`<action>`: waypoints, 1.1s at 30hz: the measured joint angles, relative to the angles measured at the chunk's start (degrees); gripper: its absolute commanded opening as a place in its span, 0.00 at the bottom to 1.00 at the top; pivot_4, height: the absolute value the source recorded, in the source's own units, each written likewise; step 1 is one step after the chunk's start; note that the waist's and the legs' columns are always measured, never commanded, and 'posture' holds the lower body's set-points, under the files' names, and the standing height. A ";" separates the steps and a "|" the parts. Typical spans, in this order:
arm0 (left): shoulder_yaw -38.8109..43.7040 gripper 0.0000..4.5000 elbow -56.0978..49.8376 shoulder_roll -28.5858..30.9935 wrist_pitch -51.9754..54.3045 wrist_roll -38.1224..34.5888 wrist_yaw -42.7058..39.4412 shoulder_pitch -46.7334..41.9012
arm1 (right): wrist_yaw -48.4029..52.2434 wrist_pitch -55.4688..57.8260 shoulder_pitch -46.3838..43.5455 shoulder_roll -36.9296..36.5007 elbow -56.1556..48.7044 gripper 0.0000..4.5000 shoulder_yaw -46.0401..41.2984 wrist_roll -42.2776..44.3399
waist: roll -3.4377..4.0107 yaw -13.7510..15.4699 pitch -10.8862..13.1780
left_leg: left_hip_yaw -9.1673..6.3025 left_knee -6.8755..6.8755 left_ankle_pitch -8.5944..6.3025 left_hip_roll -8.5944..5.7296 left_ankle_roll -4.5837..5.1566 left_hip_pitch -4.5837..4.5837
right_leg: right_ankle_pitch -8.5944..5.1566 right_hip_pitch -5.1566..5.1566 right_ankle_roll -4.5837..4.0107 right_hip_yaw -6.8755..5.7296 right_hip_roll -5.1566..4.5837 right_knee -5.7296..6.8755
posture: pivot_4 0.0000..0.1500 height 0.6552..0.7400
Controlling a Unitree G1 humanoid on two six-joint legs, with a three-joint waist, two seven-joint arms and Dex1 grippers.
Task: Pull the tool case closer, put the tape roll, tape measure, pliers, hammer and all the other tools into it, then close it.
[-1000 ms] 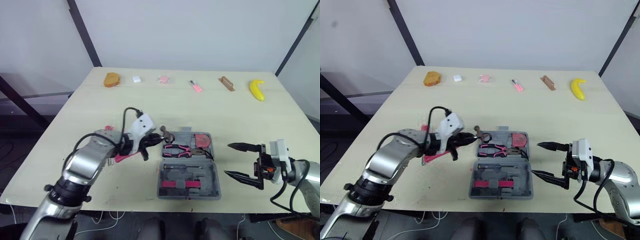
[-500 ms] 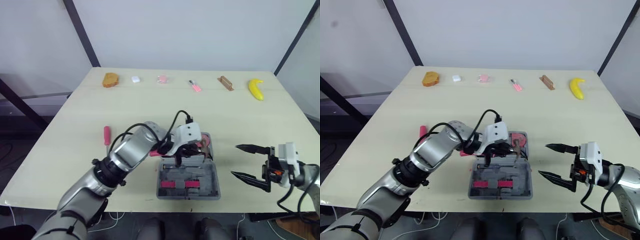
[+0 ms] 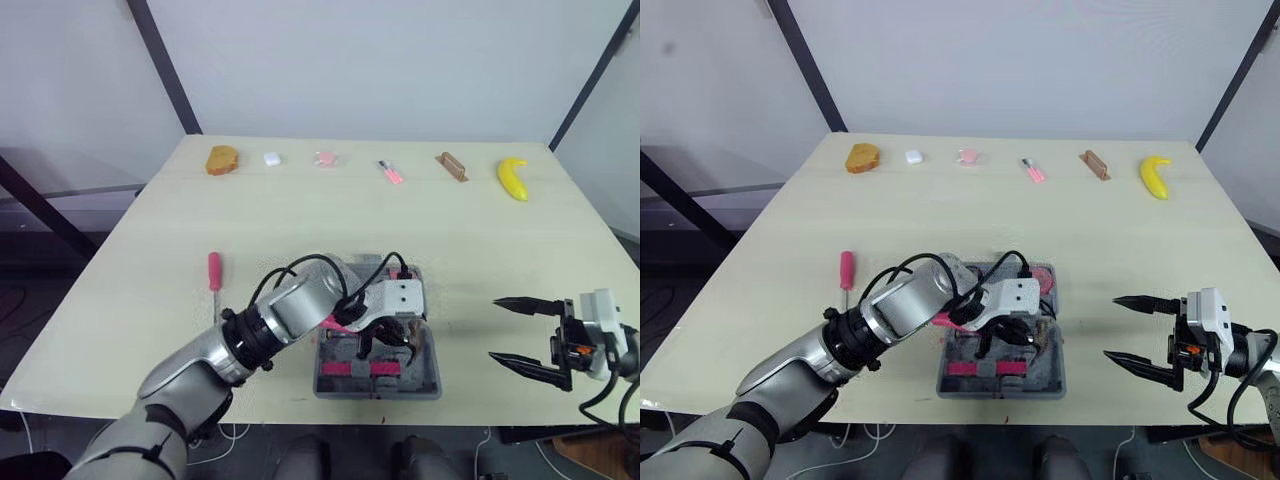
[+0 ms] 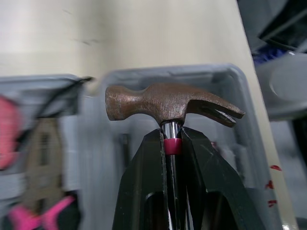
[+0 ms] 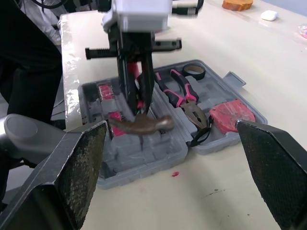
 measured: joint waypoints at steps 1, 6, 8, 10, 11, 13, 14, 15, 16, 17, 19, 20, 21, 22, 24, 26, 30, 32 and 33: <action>-0.51 0.01 0.21 -0.47 -0.23 0.55 -0.01 -0.01 | 0.02 -0.14 0.00 0.05 0.00 1.00 0.02 -0.07 | 0.00 0.00 0.00 | 0.01 0.00 0.00 0.00 0.00 0.00 | 0.00 0.00 0.00 0.01 0.00 0.00 | 1.00 1.00; -1.76 0.01 3.06 -2.79 0.39 2.07 -0.43 -0.01 | -0.15 -0.51 -0.02 0.40 -0.01 1.00 0.21 -0.64 | 0.00 0.00 0.00 | 0.00 0.00 0.00 0.00 0.00 0.00 | 0.00 0.00 0.00 0.00 0.00 0.01 | 1.00 1.00; -2.90 0.01 4.19 -2.87 -0.05 3.22 -0.50 0.00 | -0.32 -0.77 -0.02 0.84 -0.02 1.00 0.21 -0.86 | 0.01 -0.01 0.00 | 0.00 0.00 0.00 0.00 0.00 0.01 | 0.00 0.00 0.00 0.00 0.00 0.01 | 1.00 1.00; -3.46 0.01 4.40 -3.22 -0.84 3.78 -1.01 -0.01 | -0.69 -1.13 0.15 1.05 -0.10 1.00 0.21 -1.10 | 0.01 -0.01 0.00 | 0.00 0.00 0.00 0.00 0.00 0.00 | 0.00 0.00 0.00 0.00 0.00 0.01 | 1.00 1.00; -3.57 0.01 4.69 -3.61 -1.17 4.05 -1.27 -0.01 | -0.82 -1.43 0.31 1.27 -0.20 1.00 0.21 -1.18 | 0.01 0.00 0.00 | 0.00 0.00 0.00 0.00 0.00 0.00 | 0.00 0.00 0.00 0.00 0.00 0.01 | 1.00 1.00; -3.57 0.01 5.49 -4.17 -1.66 4.56 -1.44 -0.03 | -1.17 -1.64 0.69 1.55 -0.57 1.00 0.21 -1.27 | 0.01 0.00 0.00 | 0.00 0.00 0.00 0.00 0.00 0.00 | 0.00 0.00 0.00 0.00 0.00 0.01 | 1.00 1.00; -3.57 0.01 6.54 -5.11 -2.26 5.22 -1.50 -0.14 | -1.36 -1.68 0.93 1.71 -0.76 1.00 0.21 -1.31 | 0.02 0.01 -0.01 | 0.01 0.01 0.00 0.00 0.00 0.01 | 0.00 0.00 0.00 0.01 0.00 0.01 | 1.00 1.00; -3.57 0.01 6.94 -5.33 -2.43 5.47 -1.49 -0.14 | -1.42 -1.68 1.06 1.78 -0.87 1.00 0.21 -1.33 | 0.01 -0.01 -0.01 | 0.01 0.01 0.00 0.00 0.00 0.01 | 0.00 0.00 0.00 0.00 0.00 0.01 | 1.00 1.00; -3.57 0.01 7.45 -5.76 -2.66 5.80 -1.49 -0.15 | -1.60 -1.68 1.30 1.83 -1.15 1.00 0.21 -1.36 | 0.01 0.00 -0.01 | 0.00 0.01 0.00 0.00 0.00 0.01 | 0.00 0.00 0.00 0.00 0.00 0.01 | 1.00 1.00; -3.57 0.01 7.74 -5.97 -2.90 6.26 -1.51 -0.17 | -1.73 -1.68 1.43 1.88 -1.36 1.00 0.21 -1.37 | 0.01 -0.01 -0.01 | 0.00 0.01 0.00 0.00 0.00 0.01 | 0.00 0.00 0.00 0.00 0.00 0.01 | 1.00 1.00; -3.54 0.01 8.41 -6.43 -3.39 6.75 -1.73 -0.39 | -2.06 -1.68 1.78 1.93 -1.56 1.00 0.21 -1.38 | 0.02 -0.01 -0.01 | 0.00 0.01 0.00 0.00 0.00 0.01 | 0.00 0.00 0.00 0.00 0.00 0.01 | 1.00 1.00; -3.52 0.01 8.67 -6.61 -3.52 6.87 -1.82 -0.48 | -2.24 -1.68 1.82 1.96 -1.56 1.00 0.21 -1.41 | 0.02 0.00 -0.01 | 0.00 0.02 0.00 0.00 0.00 0.01 | 0.00 0.00 0.00 0.01 0.00 0.02 | 1.00 1.00; -3.52 0.01 8.74 -6.73 -3.53 7.00 -1.87 -0.51 | -2.32 -1.68 1.84 1.97 -1.56 1.00 0.21 -1.41 | 0.02 0.00 -0.01 | 0.01 0.03 0.00 0.00 0.00 0.01 | 0.00 0.00 0.00 0.01 0.00 0.02 | 1.00 1.00; -3.51 0.01 8.97 -7.08 -3.37 7.12 -1.93 -0.63 | -2.41 -1.70 1.96 1.97 -1.60 1.00 0.21 -1.42 | 0.02 0.01 -0.01 | 0.00 0.03 0.00 0.00 0.00 0.01 | 0.00 0.01 0.00 0.01 0.00 0.03 | 1.00 1.00; -3.51 0.01 9.38 -7.52 -2.67 7.13 -2.21 -0.96 | -2.51 -1.73 2.03 2.00 -1.76 1.00 0.21 -1.44 | 0.02 0.06 -0.01 | 0.00 0.04 0.00 -0.01 0.00 0.00 | 0.00 0.01 0.00 0.01 -0.01 0.03 | 1.00 1.00; -3.50 0.01 10.04 -7.81 -2.40 7.14 -2.63 -1.33 | -2.61 -1.78 2.06 2.02 -1.81 1.00 0.21 -1.48 | 0.02 0.04 -0.01 | 0.00 0.04 0.00 -0.01 0.00 0.00 | 0.00 0.01 0.00 0.01 0.00 0.03 | 1.00 1.00; -3.48 0.01 11.54 -8.61 -2.67 7.66 -2.55 -1.87 | -2.68 -1.84 2.07 2.17 -1.83 1.00 0.27 -1.52 | 0.02 0.06 -0.01 | 0.00 0.05 0.00 -0.02 0.00 0.00 | 0.00 0.01 0.00 0.01 -0.01 0.04 | 1.00 1.00; -3.40 0.01 12.05 -8.94 -2.62 7.72 -2.39 -2.00 | -2.68 -1.89 2.08 2.26 -1.83 1.00 0.32 -1.53 | 0.02 0.07 -0.01 | -0.01 0.06 0.00 -0.02 0.01 0.00 | 0.00 0.01 0.00 0.01 -0.01 0.05 | 1.00 1.00; -3.40 0.01 12.09 -8.96 -2.61 7.73 -2.37 -2.02 | -2.68 -1.91 2.08 2.27 -1.83 1.00 0.33 -1.53 | 0.02 0.07 -0.01 | -0.01 0.06 0.00 -0.02 0.00 0.00 | 0.00 0.01 0.00 0.01 -0.01 0.05 | 1.00 1.00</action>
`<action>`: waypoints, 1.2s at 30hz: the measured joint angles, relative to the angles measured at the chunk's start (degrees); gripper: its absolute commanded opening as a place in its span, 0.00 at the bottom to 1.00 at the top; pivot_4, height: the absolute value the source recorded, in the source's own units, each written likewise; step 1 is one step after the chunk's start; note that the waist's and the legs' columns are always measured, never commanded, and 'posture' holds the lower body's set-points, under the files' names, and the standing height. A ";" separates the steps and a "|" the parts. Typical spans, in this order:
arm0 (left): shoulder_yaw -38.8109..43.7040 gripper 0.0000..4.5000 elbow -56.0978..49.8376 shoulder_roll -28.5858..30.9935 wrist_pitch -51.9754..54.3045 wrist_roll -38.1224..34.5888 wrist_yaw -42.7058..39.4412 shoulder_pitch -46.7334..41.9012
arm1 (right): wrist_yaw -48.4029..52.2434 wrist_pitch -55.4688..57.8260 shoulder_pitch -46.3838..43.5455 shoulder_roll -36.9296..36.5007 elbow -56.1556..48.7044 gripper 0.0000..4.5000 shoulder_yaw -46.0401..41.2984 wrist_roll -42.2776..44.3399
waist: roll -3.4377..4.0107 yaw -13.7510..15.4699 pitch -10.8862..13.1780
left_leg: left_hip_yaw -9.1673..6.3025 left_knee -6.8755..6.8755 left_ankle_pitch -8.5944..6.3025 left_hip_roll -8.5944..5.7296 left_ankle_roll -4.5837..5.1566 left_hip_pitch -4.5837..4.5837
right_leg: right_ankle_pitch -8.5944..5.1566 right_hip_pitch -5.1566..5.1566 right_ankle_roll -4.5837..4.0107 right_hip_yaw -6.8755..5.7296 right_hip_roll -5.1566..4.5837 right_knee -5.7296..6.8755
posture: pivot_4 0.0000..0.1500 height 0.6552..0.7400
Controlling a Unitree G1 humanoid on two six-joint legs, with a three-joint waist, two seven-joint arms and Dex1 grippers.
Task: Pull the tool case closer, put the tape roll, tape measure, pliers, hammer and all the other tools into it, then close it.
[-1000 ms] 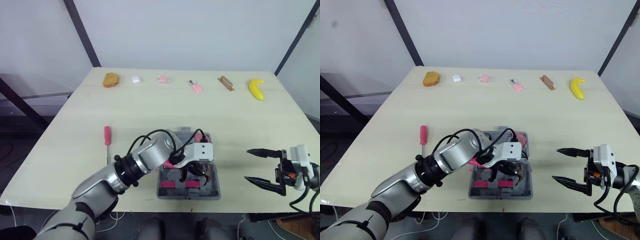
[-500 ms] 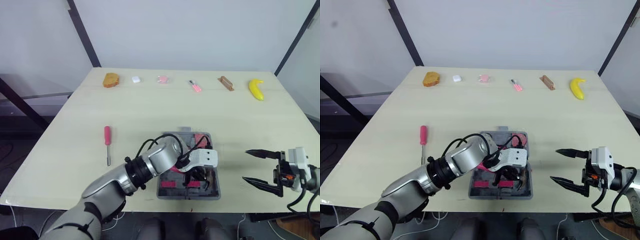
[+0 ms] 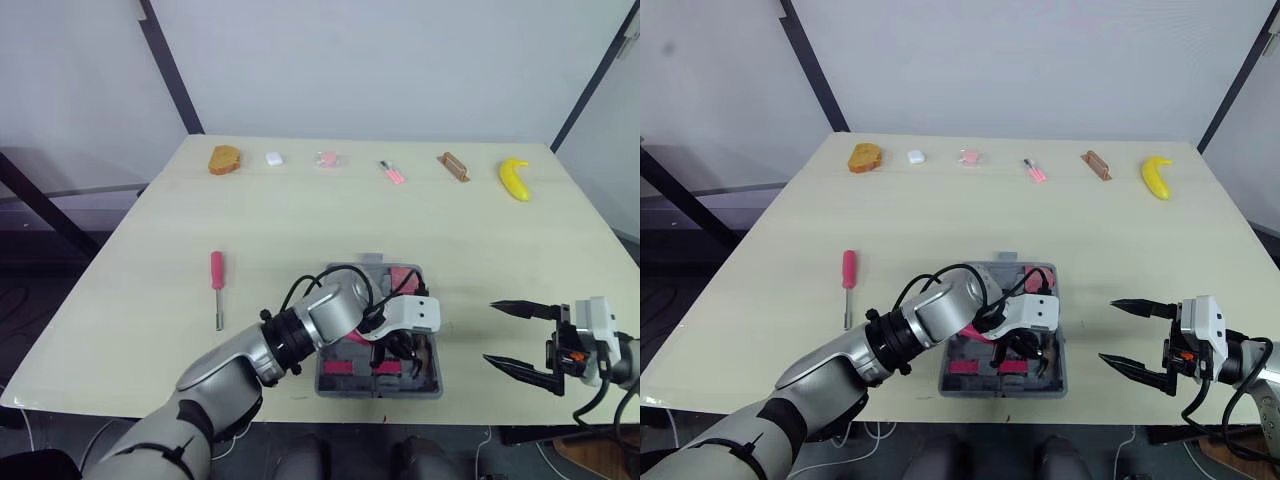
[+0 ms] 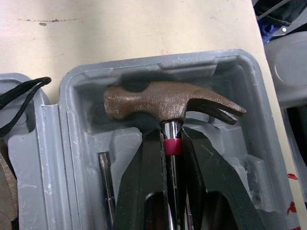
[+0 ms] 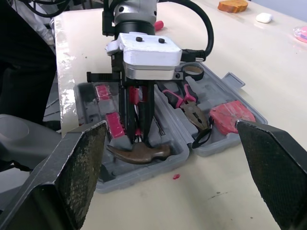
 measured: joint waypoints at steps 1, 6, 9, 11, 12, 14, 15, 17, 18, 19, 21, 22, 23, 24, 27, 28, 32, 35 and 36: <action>0.05 0.01 0.17 -0.07 0.00 0.21 0.16 -0.10 | 0.00 -0.11 0.00 0.00 0.00 1.00 0.03 -0.11 | 0.00 -0.01 0.00 | 0.00 0.00 0.00 0.00 0.00 0.00 | 0.00 0.00 0.00 0.00 0.00 0.00 | 1.00 1.00; 0.35 0.01 0.58 -0.25 0.05 0.46 0.22 -0.20 | -0.03 -0.23 -0.04 0.27 0.00 1.00 0.20 -0.73 | 0.00 -0.02 0.00 | 0.00 0.00 0.00 0.00 0.00 0.00 | 0.00 0.00 0.00 0.00 0.00 0.00 | 1.00 1.00; 0.37 0.24 0.59 -0.25 0.07 0.45 0.14 -0.19 | -0.06 -0.31 -0.12 0.45 0.01 1.00 0.65 -0.88 | 0.00 -0.03 0.00 | 0.00 0.00 0.00 0.00 0.00 0.00 | 0.00 0.00 0.00 0.00 0.00 0.01 | 1.00 1.00; 0.36 0.24 0.33 -0.34 -0.13 0.78 0.24 -0.15 | -0.10 -0.38 -0.16 0.62 0.00 1.00 1.26 -1.03 | 0.00 -0.01 0.00 | 0.00 0.00 0.00 0.00 0.00 0.00 | 0.00 0.00 0.00 0.00 0.00 0.01 | 1.00 1.00; 0.35 0.24 0.33 -0.37 -0.21 1.12 0.55 -0.15 | -0.12 -0.41 -0.18 0.69 0.00 1.00 1.29 -1.05 | 0.00 -0.03 0.00 | 0.00 0.00 0.00 0.00 0.00 0.00 | 0.00 0.00 0.00 0.01 0.00 0.01 | 1.00 1.00; 0.37 0.24 0.32 -0.25 -0.50 1.56 0.88 -0.15 | -0.20 -0.46 -0.18 0.72 0.00 1.00 1.32 -1.15 | 0.00 -0.06 0.00 | -0.01 0.00 0.00 0.00 0.00 0.00 | 0.00 0.00 0.00 0.00 0.01 0.01 | 1.00 1.00; 0.37 0.24 0.32 -0.25 -0.52 1.71 0.93 -0.15 | -0.26 -0.54 -0.19 0.72 0.00 1.00 1.32 -1.20 | 0.00 -0.11 0.00 | -0.01 0.00 0.00 0.00 0.00 0.00 | 0.00 0.00 -0.01 0.00 0.01 0.01 | 1.00 1.00; 0.38 0.24 0.36 -0.23 -0.84 2.14 1.11 -0.16 | -0.39 -0.80 -0.19 0.73 0.00 1.00 1.36 -1.23 | 0.00 -0.12 0.00 | -0.01 -0.01 0.00 0.00 0.00 0.00 | 0.00 0.00 0.00 0.00 0.01 0.01 | 1.00 1.00; 0.38 0.24 0.37 -0.20 -0.97 2.17 1.14 -0.16 | -0.43 -0.83 -0.19 0.73 0.00 1.00 1.36 -1.23 | 0.00 -0.10 0.00 | -0.01 -0.01 0.00 0.00 0.00 0.00 | 0.00 0.00 0.00 0.00 0.01 0.01 | 1.00 1.00; 0.42 0.24 0.36 0.12 -1.60 2.23 1.07 -0.17 | -0.57 -0.87 -0.18 0.73 0.00 1.00 1.40 -1.24 | 0.00 -0.10 0.00 | -0.01 0.00 0.00 0.00 0.00 0.00 | 0.00 0.00 0.00 0.00 0.01 0.01 | 1.00 1.00; 0.56 0.24 0.33 0.32 -1.75 2.21 0.86 -0.18 | -0.60 -0.90 -0.18 0.73 0.00 1.00 1.41 -1.24 | 0.00 -0.11 0.00 | -0.01 0.00 0.00 0.00 0.00 0.00 | 0.00 0.00 -0.01 0.00 0.01 0.01 | 1.00 1.00; 0.72 0.24 0.25 0.43 -1.69 2.16 0.65 -0.18 | -0.59 -0.96 -0.18 0.73 0.01 1.00 1.42 -1.24 | 0.00 -0.11 0.00 | -0.01 0.00 0.00 0.00 0.00 0.00 | 0.00 0.00 0.00 0.00 0.01 0.02 | 1.00 1.00; 1.06 0.24 -0.05 0.68 -1.67 2.07 0.47 -0.17 | -0.59 -1.05 -0.18 0.73 0.01 1.00 1.43 -1.25 | 0.00 -0.11 0.00 | -0.01 0.00 0.00 0.00 0.00 0.00 | 0.00 0.00 0.00 0.00 0.02 0.02 | 1.00 1.00; 2.45 0.24 -0.55 1.11 -1.64 1.89 0.39 -0.19 | -0.58 -1.15 -0.16 0.73 0.03 1.00 1.43 -1.26 | 0.01 -0.11 0.00 | -0.01 0.00 0.00 0.00 0.00 0.00 | 0.00 -0.01 0.00 0.00 0.01 0.02 | 1.00 1.00; 4.96 0.24 -0.88 1.78 -2.05 1.47 0.64 -0.38 | -0.57 -1.28 -0.14 0.74 0.05 1.00 1.44 -1.26 | 0.01 -0.08 0.00 | -0.01 0.00 0.00 0.00 0.00 0.00 | 0.00 0.00 0.00 0.00 0.01 0.02 | 1.00 1.00; 7.55 0.24 -1.20 1.83 -2.41 0.22 1.07 0.44 | -0.55 -1.34 -0.11 0.76 0.05 1.00 1.44 -1.23 | 0.01 -0.10 0.00 | -0.01 0.00 0.00 0.00 0.00 0.00 | 0.00 0.00 0.00 0.00 0.01 0.02 | 1.00 1.00; 17.81 0.24 -1.27 1.37 -4.88 -5.33 2.32 4.75 | -0.51 -1.38 0.26 1.06 0.05 1.00 1.51 -1.17 | 0.04 -0.20 -0.02 | -0.04 -0.01 0.00 0.01 0.00 0.02 | 0.00 -0.01 0.00 0.00 0.00 0.03 | 1.00 1.00; 21.83 0.24 -1.26 3.20 -10.49 -7.65 2.53 8.84 | -0.56 -1.40 0.31 1.18 0.07 1.00 1.57 -1.18 | 0.04 -0.20 -0.02 | -0.04 -0.01 0.00 0.01 -0.01 0.04 | 0.00 -0.01 -0.01 0.01 0.01 0.06 | 1.00 1.00; 23.42 0.24 -1.24 3.86 -13.22 -8.28 2.51 10.42 | -0.56 -1.40 0.30 1.23 0.07 1.00 1.60 -1.17 | 0.05 -0.20 -0.02 | -0.04 0.00 0.00 0.01 -0.01 0.04 | 0.00 -0.01 -0.01 0.01 0.00 0.06 | 1.00 1.00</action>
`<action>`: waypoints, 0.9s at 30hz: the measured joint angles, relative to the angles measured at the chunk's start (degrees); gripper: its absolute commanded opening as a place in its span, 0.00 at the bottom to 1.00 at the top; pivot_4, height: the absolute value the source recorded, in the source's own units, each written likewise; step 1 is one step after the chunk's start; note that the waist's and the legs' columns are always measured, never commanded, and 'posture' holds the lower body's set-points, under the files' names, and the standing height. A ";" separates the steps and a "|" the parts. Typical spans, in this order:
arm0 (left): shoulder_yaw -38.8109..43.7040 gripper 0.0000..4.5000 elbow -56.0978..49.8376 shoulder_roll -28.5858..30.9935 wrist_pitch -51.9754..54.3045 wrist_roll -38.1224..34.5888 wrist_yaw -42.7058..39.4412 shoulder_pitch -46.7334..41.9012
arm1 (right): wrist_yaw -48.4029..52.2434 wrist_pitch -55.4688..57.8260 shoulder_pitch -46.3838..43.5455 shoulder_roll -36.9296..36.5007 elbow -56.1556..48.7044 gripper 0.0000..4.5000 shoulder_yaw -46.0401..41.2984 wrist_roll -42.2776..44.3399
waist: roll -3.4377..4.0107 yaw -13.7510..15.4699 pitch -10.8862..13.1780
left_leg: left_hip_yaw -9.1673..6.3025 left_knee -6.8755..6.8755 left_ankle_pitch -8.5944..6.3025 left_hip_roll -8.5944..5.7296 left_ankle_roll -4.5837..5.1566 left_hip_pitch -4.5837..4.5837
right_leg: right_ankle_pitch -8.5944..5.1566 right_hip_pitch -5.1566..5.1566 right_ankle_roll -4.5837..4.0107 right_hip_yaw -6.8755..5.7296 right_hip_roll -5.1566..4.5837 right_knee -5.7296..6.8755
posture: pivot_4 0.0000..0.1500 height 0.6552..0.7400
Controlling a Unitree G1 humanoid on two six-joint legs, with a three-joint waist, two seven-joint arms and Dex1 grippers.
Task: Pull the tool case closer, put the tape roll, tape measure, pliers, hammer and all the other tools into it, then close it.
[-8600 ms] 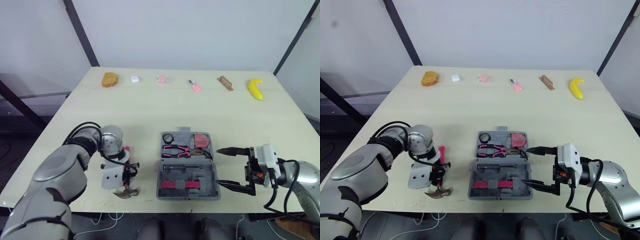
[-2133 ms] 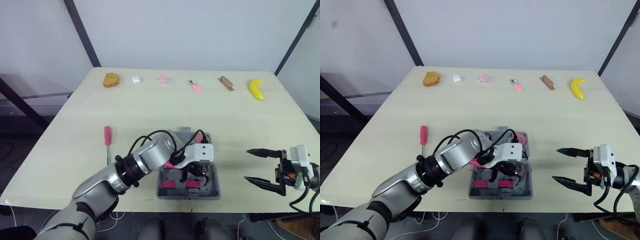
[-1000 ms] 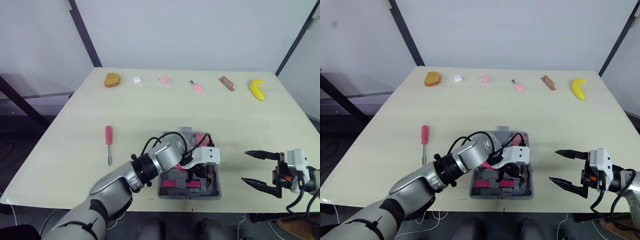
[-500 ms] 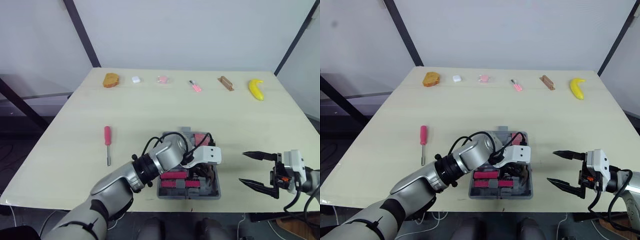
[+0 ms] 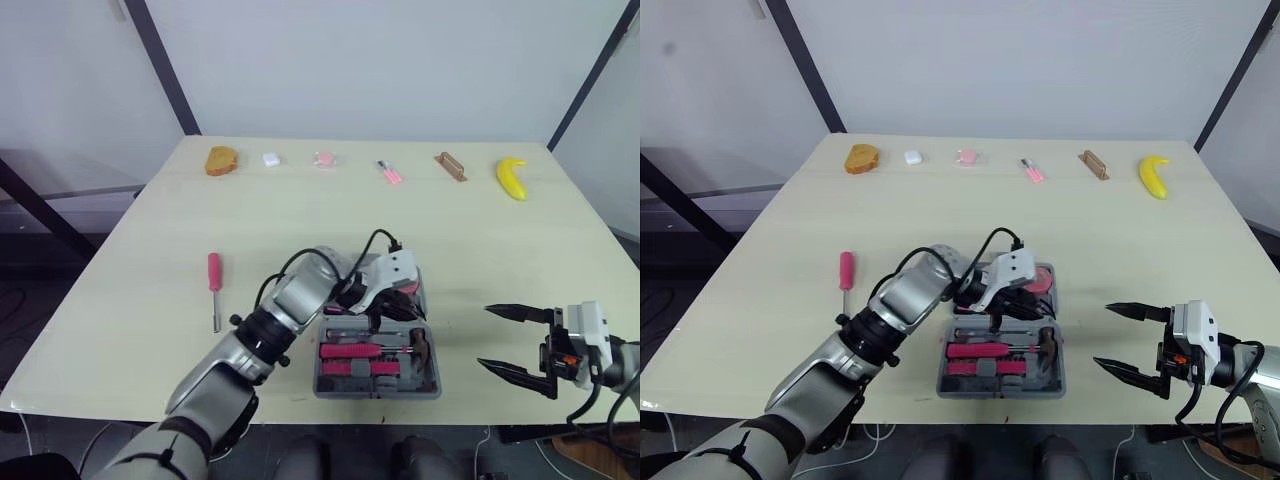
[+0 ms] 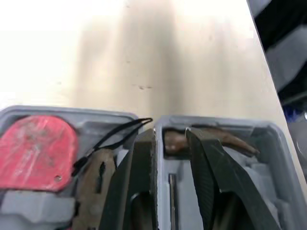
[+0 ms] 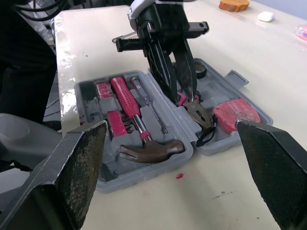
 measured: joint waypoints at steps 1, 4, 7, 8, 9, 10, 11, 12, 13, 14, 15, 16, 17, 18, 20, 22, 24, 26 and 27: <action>1.46 0.24 0.10 0.73 -2.43 -0.76 -0.18 1.41 | 0.00 0.00 0.00 0.01 0.02 1.00 0.04 -0.01 | 0.00 0.04 0.00 | 0.00 0.00 0.00 0.00 0.00 0.00 | 0.00 0.00 0.00 0.00 0.00 0.01 | 1.00 1.00; 6.28 0.24 0.13 1.86 -7.42 -4.84 -2.60 4.99 | -0.02 -0.01 -0.10 0.11 0.04 1.00 0.24 -0.02 | 0.00 0.21 0.00 | 0.02 0.01 0.00 0.00 0.00 0.00 | 0.00 0.00 0.00 -0.01 -0.02 0.00 | 1.00 1.00; 9.67 0.24 -0.05 1.98 -8.20 -8.30 -3.54 7.17 | -0.03 -0.01 -0.20 0.39 0.02 1.00 0.73 -0.03 | 0.00 0.25 0.00 | 0.02 0.03 0.00 0.00 0.00 -0.01 | 0.00 0.01 0.01 -0.01 -0.03 0.00 | 1.00 1.00; 10.80 0.24 -0.08 2.48 -8.78 -9.48 -4.21 8.32 | -0.01 -0.01 -0.22 0.56 0.02 1.00 0.91 -0.03 | 0.01 0.14 -0.01 | 0.02 0.02 0.00 0.00 0.00 0.00 | 0.00 0.00 0.01 -0.01 -0.02 0.00 | 1.00 1.00; 11.40 0.24 -0.08 3.10 -9.50 -10.19 -4.73 9.17 | 0.00 -0.01 -0.25 0.59 0.04 1.00 1.03 -0.03 | 0.01 0.12 -0.01 | 0.02 0.02 0.00 0.00 0.00 0.00 | 0.00 0.00 0.00 -0.01 -0.01 0.00 | 1.00 1.00; 12.52 0.13 -0.07 4.15 -11.41 -10.92 -5.87 10.73 | 0.02 -0.01 -0.24 0.65 0.06 1.00 1.15 -0.02 | 0.02 -0.07 -0.01 | 0.02 0.01 0.00 0.01 0.00 0.01 | 0.00 0.00 0.00 0.00 0.00 0.02 | 1.00 1.00; 13.06 0.07 0.00 5.27 -12.80 -11.06 -6.76 11.84 | 0.03 -0.01 -0.15 0.70 0.20 1.00 1.17 -0.02 | 0.02 -0.14 -0.01 | 0.00 0.00 0.00 0.01 0.00 0.02 | 0.00 0.00 0.00 -0.01 0.02 0.02 | 1.00 1.00; 13.39 0.01 0.03 6.02 -14.09 -11.10 -7.39 12.59 | 0.01 0.00 -0.21 0.80 0.30 1.00 1.22 -0.01 | 0.02 -0.06 -0.01 | 0.00 0.01 0.00 0.01 0.00 0.02 | 0.00 0.00 0.00 -0.01 0.02 0.03 | 1.00 1.00; 13.88 0.01 0.09 6.51 -15.71 -11.22 -8.35 13.37 | 0.01 0.02 -0.35 0.94 0.33 1.00 1.39 0.00 | 0.02 0.15 -0.01 | 0.02 0.02 0.00 0.01 0.00 0.02 | 0.00 0.01 0.00 -0.01 0.00 0.03 | 1.00 1.00; 13.89 0.01 0.08 6.80 -16.34 -11.34 -8.82 13.58 | -0.02 0.05 -0.73 1.02 0.32 1.00 1.65 0.06 | 0.02 0.30 -0.01 | 0.02 0.03 0.00 0.00 0.00 0.01 | 0.01 0.01 0.01 -0.02 -0.01 0.02 | 1.00 1.00; 13.93 0.01 0.05 7.22 -17.38 -11.56 -9.71 14.14 | -0.05 0.17 -1.19 1.25 0.25 1.00 1.86 0.35 | 0.03 0.22 -0.02 | 0.05 0.03 0.00 0.00 0.00 0.02 | 0.01 0.01 0.01 0.01 -0.02 0.01 | 1.00 1.00; 13.90 0.01 0.05 7.33 -17.93 -11.63 -10.21 14.61 | -0.10 0.28 -1.29 1.42 0.24 1.00 1.86 0.53 | 0.03 0.22 -0.02 | 0.06 0.03 0.00 0.00 0.00 0.02 | 0.01 0.01 0.01 0.01 -0.02 0.01 | 1.00 1.00; 13.43 0.01 0.05 7.52 -19.40 -11.63 -11.35 15.65 | -0.36 0.61 -1.46 1.81 0.24 1.00 1.86 0.82 | 0.03 0.18 -0.02 | 0.04 0.02 0.00 0.00 0.00 0.02 | 0.01 0.01 0.01 0.00 -0.01 0.00 | 1.00 1.00; 12.91 0.01 0.05 7.50 -20.10 -11.56 -11.90 16.15 | -0.46 0.73 -1.50 1.90 0.25 1.00 1.87 1.08 | 0.03 0.19 -0.02 | 0.04 0.02 0.00 0.00 0.00 0.01 | 0.00 0.01 0.01 0.00 -0.01 0.01 | 1.00 1.00; 12.07 0.01 0.16 7.30 -21.54 -10.98 -12.46 16.79 | -0.48 0.90 -1.66 1.92 0.25 1.00 1.89 1.34 | 0.03 0.20 -0.02 | 0.04 0.02 0.00 0.00 0.00 0.01 | 0.01 0.01 0.01 0.00 -0.01 0.01 | 1.00 1.00; 10.11 0.01 0.92 6.84 -23.83 -9.74 -13.04 16.93 | -0.49 1.25 -1.81 1.92 0.23 1.00 1.89 1.56 | 0.03 0.19 -0.02 | 0.04 0.03 0.00 0.00 0.00 0.02 | 0.01 0.01 0.01 0.00 -0.01 0.02 | 1.00 1.00; 9.15 0.01 2.33 6.77 -26.04 -8.14 -13.04 16.79 | -0.50 1.28 -1.81 1.90 0.22 1.00 1.89 1.56 | 0.05 0.14 -0.03 | 0.03 0.02 0.00 0.00 0.00 0.03 | 0.01 0.01 0.01 0.01 0.00 0.02 | 1.00 1.00; 8.27 0.01 3.94 6.44 -27.49 -6.78 -12.77 16.77 | -0.51 1.29 -1.80 1.89 0.22 1.00 1.89 1.55 | 0.05 0.13 -0.03 | 0.04 0.02 0.00 0.00 0.00 0.03 | 0.01 0.01 0.01 0.01 0.01 0.02 | 1.00 1.00; 7.97 0.01 5.88 5.40 -28.82 -5.75 -11.95 16.66 | -0.52 1.28 -1.79 1.89 0.22 1.00 1.89 1.54 | 0.05 0.15 -0.03 | 0.03 0.02 0.00 0.00 0.00 0.03 | 0.01 0.01 0.01 0.01 0.01 0.02 | 1.00 1.00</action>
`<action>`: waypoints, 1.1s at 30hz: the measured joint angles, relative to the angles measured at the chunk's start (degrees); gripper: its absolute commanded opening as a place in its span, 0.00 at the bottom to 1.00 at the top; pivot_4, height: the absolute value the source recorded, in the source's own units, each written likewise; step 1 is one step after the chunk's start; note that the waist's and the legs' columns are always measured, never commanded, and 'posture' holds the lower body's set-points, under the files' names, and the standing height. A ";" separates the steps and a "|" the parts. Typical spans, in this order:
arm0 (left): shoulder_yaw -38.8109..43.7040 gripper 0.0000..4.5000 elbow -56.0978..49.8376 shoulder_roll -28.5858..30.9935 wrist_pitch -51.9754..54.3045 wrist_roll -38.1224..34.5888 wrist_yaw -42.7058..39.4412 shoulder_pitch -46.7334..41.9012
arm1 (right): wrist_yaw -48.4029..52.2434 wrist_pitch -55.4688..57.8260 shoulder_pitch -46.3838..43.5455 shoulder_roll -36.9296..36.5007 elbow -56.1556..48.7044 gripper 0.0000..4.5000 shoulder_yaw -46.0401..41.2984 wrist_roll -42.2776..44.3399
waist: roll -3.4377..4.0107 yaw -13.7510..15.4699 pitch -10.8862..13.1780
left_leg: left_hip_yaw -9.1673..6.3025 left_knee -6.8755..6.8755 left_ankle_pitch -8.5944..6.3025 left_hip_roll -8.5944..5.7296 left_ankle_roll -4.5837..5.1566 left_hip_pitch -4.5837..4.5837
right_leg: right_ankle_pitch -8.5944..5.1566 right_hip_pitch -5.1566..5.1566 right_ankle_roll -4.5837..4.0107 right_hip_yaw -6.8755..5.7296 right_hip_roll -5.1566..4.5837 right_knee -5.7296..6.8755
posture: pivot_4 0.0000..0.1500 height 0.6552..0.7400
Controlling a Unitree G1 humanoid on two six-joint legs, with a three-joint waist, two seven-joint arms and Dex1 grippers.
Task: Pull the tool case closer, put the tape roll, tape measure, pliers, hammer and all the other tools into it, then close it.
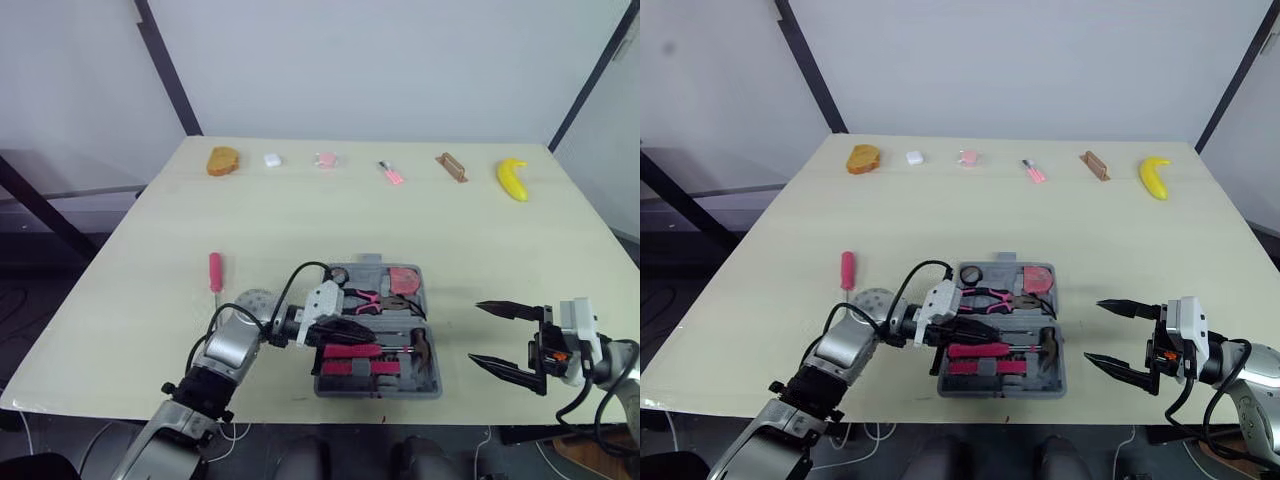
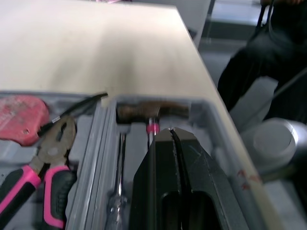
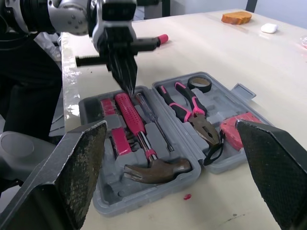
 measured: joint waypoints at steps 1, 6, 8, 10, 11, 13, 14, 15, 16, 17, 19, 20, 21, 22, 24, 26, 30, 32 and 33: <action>-0.13 0.01 1.31 -0.65 -0.72 0.58 0.36 -0.10 | -0.03 0.00 -0.01 0.00 -0.01 1.00 0.00 -0.02 | 0.00 0.00 0.00 | 0.00 0.00 0.00 0.00 0.00 0.00 | 0.00 0.00 0.00 0.00 0.00 0.00 | 1.00 1.00; -3.68 0.01 8.13 -2.12 -6.52 5.29 1.03 -0.61 | -0.22 -0.01 0.00 0.00 -0.14 1.00 0.04 -0.06 | 0.00 0.00 0.00 | 0.00 0.00 0.00 0.00 0.00 -0.01 | 0.00 0.00 0.00 0.00 0.00 -0.01 | 1.00 1.00; -4.05 0.01 8.89 -2.55 -7.73 6.02 1.16 -0.97 | -0.26 -0.02 0.02 0.01 -0.18 1.00 0.04 -0.09 | 0.01 0.02 -0.01 | 0.00 0.00 0.00 0.00 0.00 0.00 | 0.00 0.00 0.00 0.00 0.00 0.00 | 1.00 1.00; -4.47 0.01 10.51 -2.96 -9.02 6.43 1.23 -1.60 | -0.37 -0.04 0.07 0.01 -0.33 1.00 0.07 -0.22 | 0.08 0.10 -0.07 | 0.00 0.00 0.00 0.00 0.00 0.05 | 0.00 0.06 0.00 -0.01 -0.01 -0.01 | 1.00 1.00; -4.57 0.01 11.16 -3.01 -9.54 6.72 1.33 -1.75 | -0.46 -0.04 0.16 0.01 -0.52 1.00 0.07 -0.29 | 0.12 0.09 -0.10 | 0.00 0.00 0.00 0.00 0.01 0.08 | 0.00 0.09 0.00 -0.01 -0.01 -0.02 | 1.00 1.00; -4.62 0.01 12.66 -3.32 -10.70 6.96 1.39 -2.29 | -0.75 -0.04 0.57 0.00 -1.21 1.00 0.07 -0.31 | 0.21 0.09 -0.18 | -0.02 0.00 0.00 -0.01 0.01 0.19 | 0.00 0.19 0.00 -0.02 -0.01 -0.02 | 1.00 1.00; -4.61 0.01 13.19 -3.51 -10.96 6.99 1.43 -2.33 | -0.79 -0.05 0.69 0.00 -1.28 1.00 0.07 -0.32 | 0.24 0.09 -0.21 | -0.02 0.00 -0.01 -0.01 0.01 0.31 | 0.00 0.32 0.00 -0.02 -0.01 -0.04 | 1.00 1.00; -4.57 0.01 13.74 -3.74 -11.08 6.99 1.46 -2.32 | -0.84 -0.05 0.88 0.00 -1.29 1.00 0.07 -0.32 | 0.25 0.07 -0.21 | -0.02 0.00 -0.01 -0.01 0.01 0.49 | 0.00 0.49 0.00 -0.03 -0.01 -0.05 | 1.00 1.00; -4.54 0.01 14.23 -3.88 -11.20 6.99 1.49 -2.31 | -0.89 -0.04 1.13 0.00 -1.29 1.00 0.07 -0.33 | 0.24 0.06 -0.21 | -0.03 -0.04 -0.02 0.00 0.02 0.75 | -0.01 0.75 0.00 -0.03 -0.01 -0.10 | 1.00 1.00; -4.55 0.01 14.41 -3.89 -11.30 6.99 1.51 -2.28 | -0.93 -0.05 1.22 0.00 -1.29 1.00 0.07 -0.33 | 0.24 0.04 -0.21 | -0.02 -0.07 -0.02 0.00 0.02 0.90 | -0.02 0.91 0.00 -0.03 -0.01 -0.13 | 1.00 1.00; -4.56 0.01 14.82 -3.88 -11.76 7.07 1.54 -2.27 | -1.10 -0.06 1.51 0.00 -1.32 1.00 0.06 -0.33 | 0.28 -0.02 -0.26 | -0.02 -0.11 -0.02 0.00 0.02 1.00 | -0.02 1.02 0.00 -0.01 -0.01 -0.19 | 1.00 1.00; -4.57 0.01 14.90 -3.87 -11.97 7.11 1.63 -2.24 | -1.18 -0.06 1.58 0.00 -1.32 1.00 0.06 -0.34 | 0.29 -0.02 -0.27 | -0.02 -0.11 -0.02 0.00 0.02 1.00 | -0.02 1.02 0.00 -0.01 -0.01 -0.19 | 1.00 1.00; -4.55 0.01 14.94 -3.88 -12.15 7.11 1.77 -2.18 | -1.26 -0.07 1.57 0.00 -1.32 1.00 0.06 -0.35 | 0.32 -0.03 -0.31 | -0.02 -0.11 -0.02 0.00 0.02 1.00 | -0.02 1.01 0.00 0.00 -0.01 -0.19 | 1.00 1.00; -4.45 0.01 14.95 -3.90 -12.31 7.10 1.84 -2.13 | -1.31 -0.07 1.57 0.01 -1.32 1.00 0.06 -0.35 | 0.33 -0.03 -0.33 | -0.02 -0.11 -0.02 0.00 0.02 1.00 | -0.02 1.01 0.01 0.00 -0.01 -0.18 | 1.00 1.00; -3.71 0.01 14.86 -4.09 -12.82 6.58 1.98 -1.70 | -1.63 -0.07 1.55 0.17 -1.30 1.00 0.06 -0.35 | 0.34 -0.04 -0.33 | -0.02 -0.11 -0.02 0.00 0.02 0.98 | -0.02 1.00 0.00 0.00 -0.01 -0.18 | 1.00 1.00; -2.08 0.01 14.06 -4.43 -12.14 4.30 1.75 0.10 | -2.67 -0.08 1.19 0.84 -1.03 1.00 0.05 -0.39 | 0.33 -0.10 -0.32 | -0.02 -0.11 -0.02 0.01 0.02 0.91 | -0.02 0.93 0.00 0.00 -0.01 -0.19 | 1.00 1.00; 0.16 0.01 9.24 -4.18 -10.31 0.41 1.19 3.56 | -4.61 -1.00 -0.14 2.01 2.10 1.00 -0.12 -1.39 | 0.31 -0.14 -0.27 | -0.01 -0.12 -0.02 0.01 0.02 0.77 | -0.01 0.77 0.00 0.00 -0.01 -0.19 | 1.00 1.00; 2.71 0.01 5.60 -3.80 -8.59 -2.09 2.08 4.69 | -5.35 -1.06 -0.31 2.72 3.37 1.00 -0.28 -1.34 | 0.30 -0.10 -0.26 | -0.03 -0.12 -0.02 0.02 0.02 0.76 | -0.02 0.76 0.00 -0.02 -0.01 -0.19 | 1.00 1.00; 4.30 0.01 3.18 -3.18 -7.25 -3.42 2.99 5.20 | -5.58 -1.07 -0.32 3.09 3.76 1.00 -0.39 -1.17 | 0.31 -0.11 -0.24 | -0.04 -0.13 -0.02 0.03 0.02 0.76 | -0.02 0.76 0.00 -0.02 -0.01 -0.19 | 1.00 1.00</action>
